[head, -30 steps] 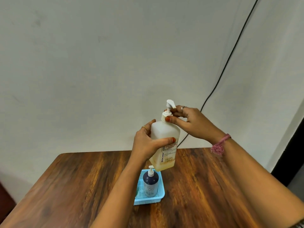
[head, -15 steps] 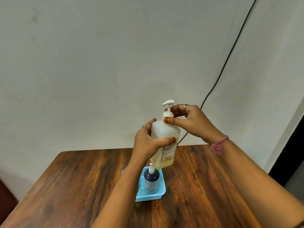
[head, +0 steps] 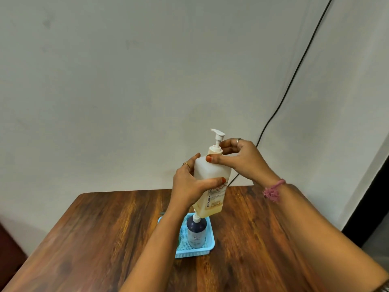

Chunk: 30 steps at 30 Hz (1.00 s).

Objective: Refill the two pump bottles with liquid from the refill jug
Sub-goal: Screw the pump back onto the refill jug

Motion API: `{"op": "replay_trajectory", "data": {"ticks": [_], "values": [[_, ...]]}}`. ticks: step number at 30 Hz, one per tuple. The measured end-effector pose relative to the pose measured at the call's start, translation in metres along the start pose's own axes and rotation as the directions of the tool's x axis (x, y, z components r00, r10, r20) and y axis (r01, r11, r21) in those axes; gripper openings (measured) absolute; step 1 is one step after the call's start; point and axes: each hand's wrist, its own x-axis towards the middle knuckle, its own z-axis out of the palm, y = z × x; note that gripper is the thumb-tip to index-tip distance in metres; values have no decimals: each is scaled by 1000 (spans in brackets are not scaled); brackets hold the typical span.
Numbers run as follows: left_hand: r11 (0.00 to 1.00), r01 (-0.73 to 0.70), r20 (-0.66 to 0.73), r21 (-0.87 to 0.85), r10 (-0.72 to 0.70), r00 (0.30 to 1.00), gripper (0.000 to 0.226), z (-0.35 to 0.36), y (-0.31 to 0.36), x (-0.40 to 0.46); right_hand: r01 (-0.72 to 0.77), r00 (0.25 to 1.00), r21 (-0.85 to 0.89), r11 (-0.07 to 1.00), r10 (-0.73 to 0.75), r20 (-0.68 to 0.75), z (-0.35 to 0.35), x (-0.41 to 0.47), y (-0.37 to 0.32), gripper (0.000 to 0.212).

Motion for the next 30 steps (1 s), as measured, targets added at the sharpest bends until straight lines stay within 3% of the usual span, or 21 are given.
{"op": "replay_trajectory", "data": {"ticks": [2, 3, 5, 7, 10, 12, 14, 17, 20, 21, 23, 26, 28, 30], "values": [[1000, -2, 9, -2, 2, 1000, 95, -1, -1, 0, -2, 999, -96, 995, -2, -40, 5, 1, 2, 59], [1000, -3, 12, -9, 3, 1000, 94, -1, -2, 0, -7, 1000, -105, 994, 8, 9, 4, 2, 3, 62], [1000, -5, 15, -16, 5, 1000, 93, -1, -2, 0, -33, 985, 17, 999, 30, 168, -1, 3, 2, 63], [1000, -2, 24, -21, 2, 1000, 97, -1, -1, 2, -52, 961, 174, 983, 2, 276, -4, 4, 3, 51], [1000, -5, 15, -26, 6, 1000, 104, -2, -1, 3, -43, 992, 229, 972, 13, 129, 5, 4, 5, 43], [1000, -7, 6, -29, 7, 1000, 105, -3, 0, 3, -60, 996, 230, 971, 73, -48, 16, 2, 5, 48], [1000, -11, 22, -29, 12, 1000, 101, -3, -1, 2, -64, 988, 190, 980, 89, -129, 23, 2, 6, 54], [999, 1, 42, -33, 0, 999, 99, -3, -2, 0, -107, 992, 207, 973, 89, 95, 10, 2, 6, 66], [999, 16, 46, -38, -14, 999, 99, -4, -4, 0, -125, 952, 360, 925, 10, 306, -9, 1, 6, 49], [999, 17, 50, -42, -14, 999, 99, -4, -4, 0, -110, 957, 382, 917, -6, 290, -9, 1, 6, 42], [998, 8, 45, -54, -6, 999, 100, -2, -4, 1, -79, 992, 406, 910, 30, 125, 1, -1, 6, 40], [998, 12, 43, -54, -10, 999, 96, -1, -7, 0, -42, 990, 300, 953, 80, -116, 22, -3, 10, 53], [998, 18, 55, -55, -14, 998, 96, -2, -9, -2, -66, 996, 259, 964, 79, -40, 20, -1, 13, 66], [998, 24, 61, -58, -21, 998, 95, -3, -10, -3, -110, 986, 339, 934, 59, 157, 5, 1, 13, 65]]}}
